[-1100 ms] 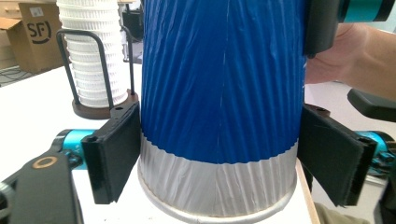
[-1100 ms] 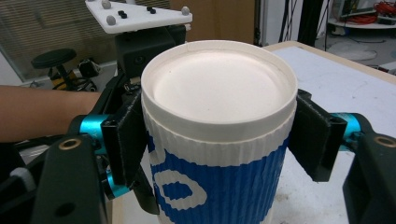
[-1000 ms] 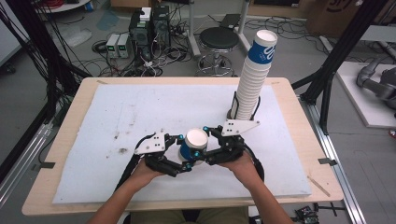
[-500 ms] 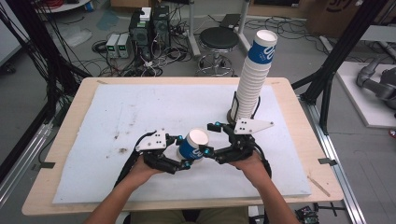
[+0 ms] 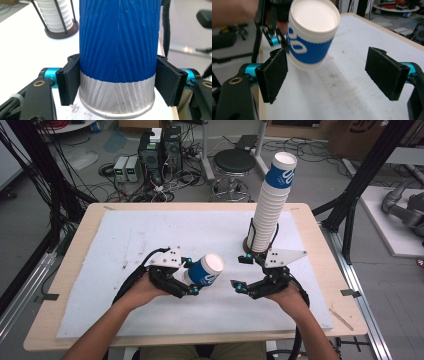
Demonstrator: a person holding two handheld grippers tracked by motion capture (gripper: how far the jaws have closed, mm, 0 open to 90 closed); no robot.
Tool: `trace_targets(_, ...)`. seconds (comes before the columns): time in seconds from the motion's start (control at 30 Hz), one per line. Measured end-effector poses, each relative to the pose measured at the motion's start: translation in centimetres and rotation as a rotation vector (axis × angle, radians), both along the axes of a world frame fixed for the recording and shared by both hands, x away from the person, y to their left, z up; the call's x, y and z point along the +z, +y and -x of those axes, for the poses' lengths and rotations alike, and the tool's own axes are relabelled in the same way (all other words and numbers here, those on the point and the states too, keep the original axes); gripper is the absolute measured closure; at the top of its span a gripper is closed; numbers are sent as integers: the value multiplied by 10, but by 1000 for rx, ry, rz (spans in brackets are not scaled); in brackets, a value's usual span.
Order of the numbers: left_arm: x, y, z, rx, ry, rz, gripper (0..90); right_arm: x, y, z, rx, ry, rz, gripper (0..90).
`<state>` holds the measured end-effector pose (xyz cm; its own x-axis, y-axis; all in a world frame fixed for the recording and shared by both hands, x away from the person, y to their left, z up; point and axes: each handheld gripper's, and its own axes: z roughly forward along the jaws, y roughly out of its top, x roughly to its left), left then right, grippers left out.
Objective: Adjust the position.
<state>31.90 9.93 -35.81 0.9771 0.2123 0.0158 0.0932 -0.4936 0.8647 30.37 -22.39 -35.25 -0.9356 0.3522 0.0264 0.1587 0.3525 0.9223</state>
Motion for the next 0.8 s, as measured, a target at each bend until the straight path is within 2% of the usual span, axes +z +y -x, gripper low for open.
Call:
trace_targets(0.1,5,-4,1,-28,-11,-48,282,-1,-3,0,9,-12,47,187)
trace_targets(0.3,8,-14,5,-71,-21,-136,282,3,-3,-1,50,-17,93,187)
trace_targets(0.5,4,-22,7,-105,-4,-176,282,12,13,0,130,-42,135,187)
trace_targets(0.8,-1,-27,8,-124,21,-190,278,18,39,-6,206,-28,221,187)
